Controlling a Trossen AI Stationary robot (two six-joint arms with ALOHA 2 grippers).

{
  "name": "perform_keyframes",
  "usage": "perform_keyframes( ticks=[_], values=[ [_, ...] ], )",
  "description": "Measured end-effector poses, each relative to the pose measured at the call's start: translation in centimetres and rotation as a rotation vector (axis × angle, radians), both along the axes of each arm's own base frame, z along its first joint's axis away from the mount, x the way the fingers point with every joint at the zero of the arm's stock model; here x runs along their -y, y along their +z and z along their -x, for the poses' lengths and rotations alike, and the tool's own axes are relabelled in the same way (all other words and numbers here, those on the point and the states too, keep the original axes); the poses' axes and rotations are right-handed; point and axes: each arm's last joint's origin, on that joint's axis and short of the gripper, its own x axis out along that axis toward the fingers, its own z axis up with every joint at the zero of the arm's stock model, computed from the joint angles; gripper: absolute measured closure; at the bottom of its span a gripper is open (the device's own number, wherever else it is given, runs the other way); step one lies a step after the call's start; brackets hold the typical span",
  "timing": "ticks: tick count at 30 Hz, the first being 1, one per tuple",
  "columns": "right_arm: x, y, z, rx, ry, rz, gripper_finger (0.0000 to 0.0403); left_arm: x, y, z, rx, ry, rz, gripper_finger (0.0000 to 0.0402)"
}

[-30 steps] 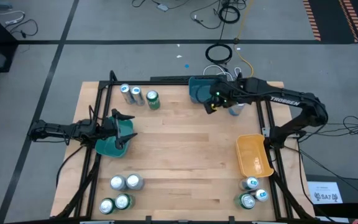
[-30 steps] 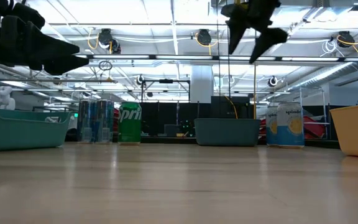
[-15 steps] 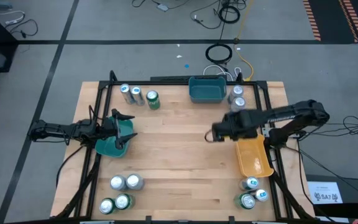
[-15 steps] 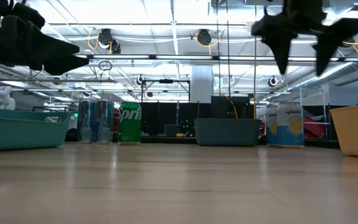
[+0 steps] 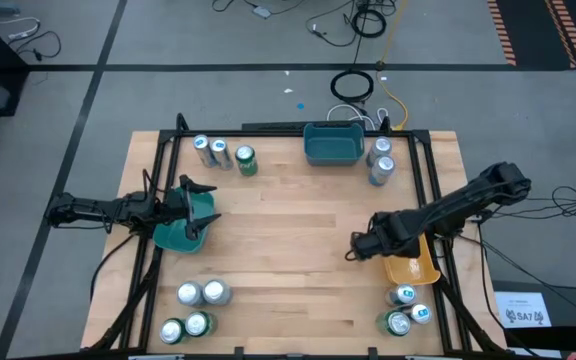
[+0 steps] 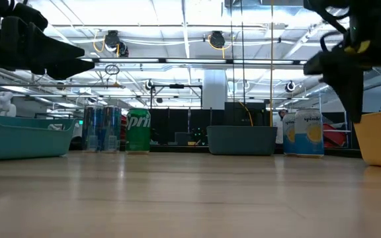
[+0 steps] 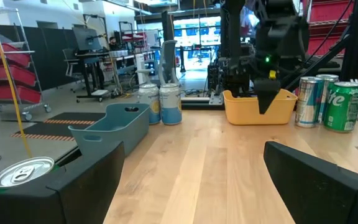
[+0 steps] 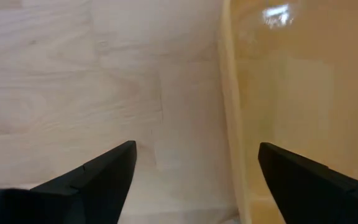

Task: Sort soda cans
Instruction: Move the yellow bin to the center of the table

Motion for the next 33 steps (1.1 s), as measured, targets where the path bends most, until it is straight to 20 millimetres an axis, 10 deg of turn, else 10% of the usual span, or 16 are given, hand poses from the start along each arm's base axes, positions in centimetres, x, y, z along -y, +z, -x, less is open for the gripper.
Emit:
perform_keyframes(
  ticks=[14,24,33],
  values=[
    [0.4,-1.6,-0.6,0.116,-0.114,0.013,0.0389,0.0,0.0,0.0,0.003,0.001,0.000,0.0008],
    [2.1,1.9,-5.8,0.154,-0.097,0.075,0.0401,0.0,0.0,0.0,0.004,0.000,0.000,0.0008],
    [3.9,3.1,-14.4,0.113,0.029,0.102,0.0402,0.0,0.0,0.0,0.004,0.001,0.000,0.0008]
  ],
)
